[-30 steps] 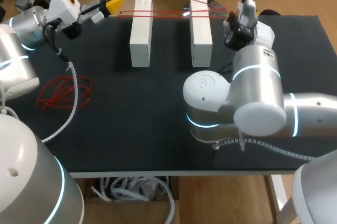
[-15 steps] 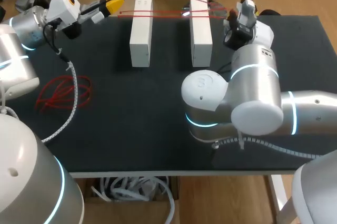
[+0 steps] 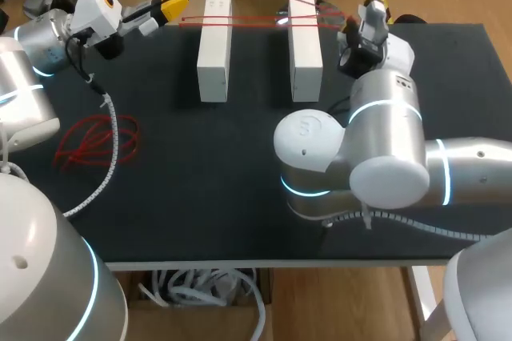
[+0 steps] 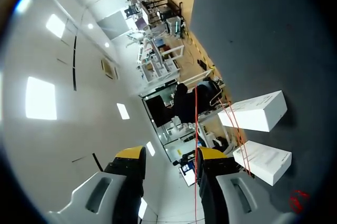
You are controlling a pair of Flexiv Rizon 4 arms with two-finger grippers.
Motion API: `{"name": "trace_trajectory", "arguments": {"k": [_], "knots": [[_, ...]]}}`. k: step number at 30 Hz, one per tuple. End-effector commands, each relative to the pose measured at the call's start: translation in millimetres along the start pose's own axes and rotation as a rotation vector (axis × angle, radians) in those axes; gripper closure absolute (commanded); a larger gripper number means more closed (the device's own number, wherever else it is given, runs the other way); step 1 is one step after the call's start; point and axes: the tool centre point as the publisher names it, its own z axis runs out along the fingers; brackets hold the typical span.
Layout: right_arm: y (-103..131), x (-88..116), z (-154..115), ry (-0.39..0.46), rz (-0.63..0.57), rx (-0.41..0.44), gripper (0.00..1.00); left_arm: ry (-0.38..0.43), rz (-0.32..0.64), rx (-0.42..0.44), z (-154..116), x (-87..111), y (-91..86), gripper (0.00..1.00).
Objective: Grab the tape and strap the tape.
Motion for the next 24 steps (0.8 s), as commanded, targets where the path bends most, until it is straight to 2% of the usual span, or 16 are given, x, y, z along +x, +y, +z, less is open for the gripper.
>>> {"name": "trace_trajectory", "arguments": {"k": [1, 5, 7, 11, 12, 24], "knots": [[-0.5, 1.8, -1.6, -0.006, -0.003, -0.004, 0.59, 0.000, 0.002, 0.003, 0.3, 0.1, 0.9, 1.00], [-1.2, 0.9, -2.1, -0.008, -0.006, -0.003, 0.62, 0.000, 0.002, 0.003, 0.3, 0.1, 0.9, 1.00], [-1.8, 0.3, -1.9, -0.009, -0.008, -0.003, 0.67, 0.000, 0.002, 0.003, 0.3, 0.1, 0.9, 1.00], [-2.9, -0.8, -2.7, -0.009, -0.014, -0.002, 0.88, 0.000, 0.002, 0.003, 0.3, 0.1, 0.9, 1.00], [-3.1, -1.3, -2.6, -0.009, -0.017, -0.002, 1.00, 0.000, 0.002, 0.003, 0.3, 0.1, 0.9, 1.00], [-4.5, -1.7, -3.6, -0.012, -0.076, 0.001, 1.00, 0.000, 0.002, 0.003, 0.3, 0.1, 0.9, 1.00]]}}
